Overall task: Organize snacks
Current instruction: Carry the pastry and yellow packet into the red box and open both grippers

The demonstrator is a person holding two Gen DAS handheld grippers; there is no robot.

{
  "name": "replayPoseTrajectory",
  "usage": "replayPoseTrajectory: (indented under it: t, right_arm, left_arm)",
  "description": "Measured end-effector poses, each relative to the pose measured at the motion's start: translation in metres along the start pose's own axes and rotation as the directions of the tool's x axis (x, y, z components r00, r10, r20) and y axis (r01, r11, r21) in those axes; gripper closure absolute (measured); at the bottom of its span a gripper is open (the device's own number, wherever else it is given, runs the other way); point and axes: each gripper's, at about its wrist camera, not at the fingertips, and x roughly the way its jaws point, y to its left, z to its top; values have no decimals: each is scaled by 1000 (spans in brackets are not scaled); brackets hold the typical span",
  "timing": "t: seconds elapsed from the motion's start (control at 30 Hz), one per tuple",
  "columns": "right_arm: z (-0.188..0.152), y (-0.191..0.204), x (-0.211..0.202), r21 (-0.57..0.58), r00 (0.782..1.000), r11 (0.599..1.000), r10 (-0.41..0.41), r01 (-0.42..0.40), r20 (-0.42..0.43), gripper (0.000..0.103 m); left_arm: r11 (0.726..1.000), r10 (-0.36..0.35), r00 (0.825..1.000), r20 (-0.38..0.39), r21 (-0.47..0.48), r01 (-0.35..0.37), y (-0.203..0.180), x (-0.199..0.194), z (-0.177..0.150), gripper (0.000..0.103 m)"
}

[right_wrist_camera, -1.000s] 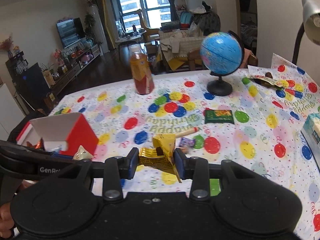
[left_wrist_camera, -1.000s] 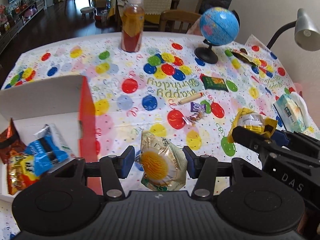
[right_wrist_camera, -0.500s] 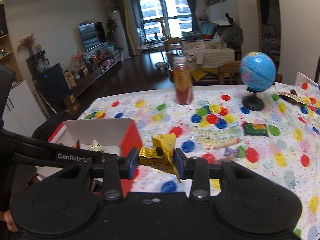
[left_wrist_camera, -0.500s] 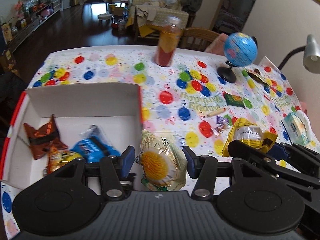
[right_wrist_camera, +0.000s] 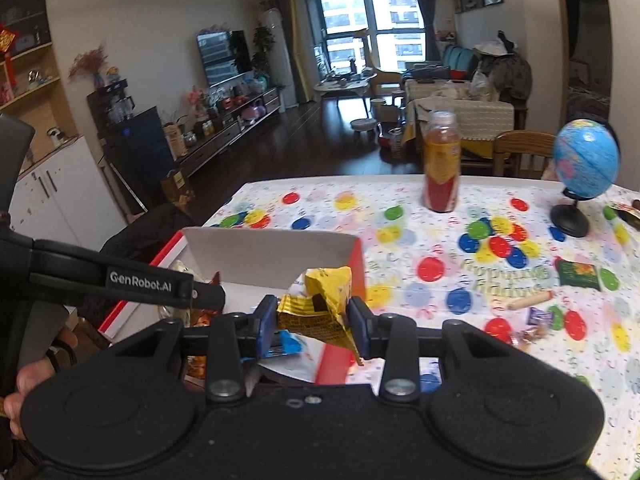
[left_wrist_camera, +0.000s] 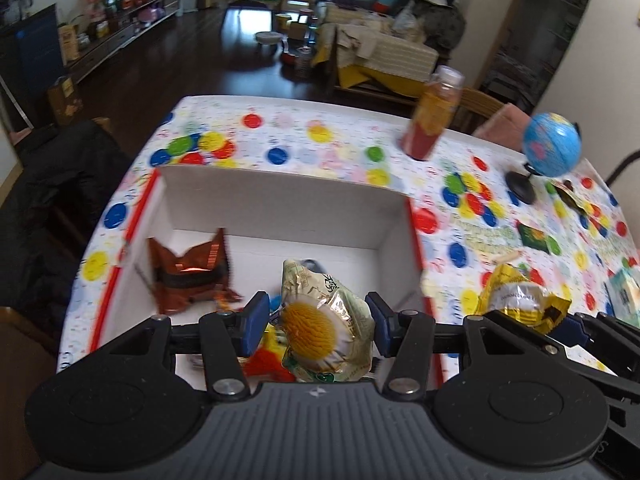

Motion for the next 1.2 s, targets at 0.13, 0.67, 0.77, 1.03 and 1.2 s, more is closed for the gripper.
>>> replayPoseTrajectory:
  t: [0.13,0.67,0.77,1.03,1.2]
  right_arm:
    - [0,12,19,-24,1000,1000,3,-3,-29,66]
    - [6,33,108,-104,989,995,-28,13,-143,66]
    - [5,34,123,-112,987,994,-35,17,-157,66]
    - [-1,34,141,-134,979,991,-46,19,-199,66]
    - [-3,38,145,-152,977,988,-41,9,-208,65]
  left_arm:
    - [999,38,999,-9,-27,-38,24,7,2,51]
    - [992,112,989,-94,-48,-117,72,58,7,51]
    - [993,115,989,-92,-12,-116,68,66,4,51]
    - [993,116,985,-129,14,-115,63,87,3,51]
    - [991,130,982,-136,45,-125,62,94,2,51]
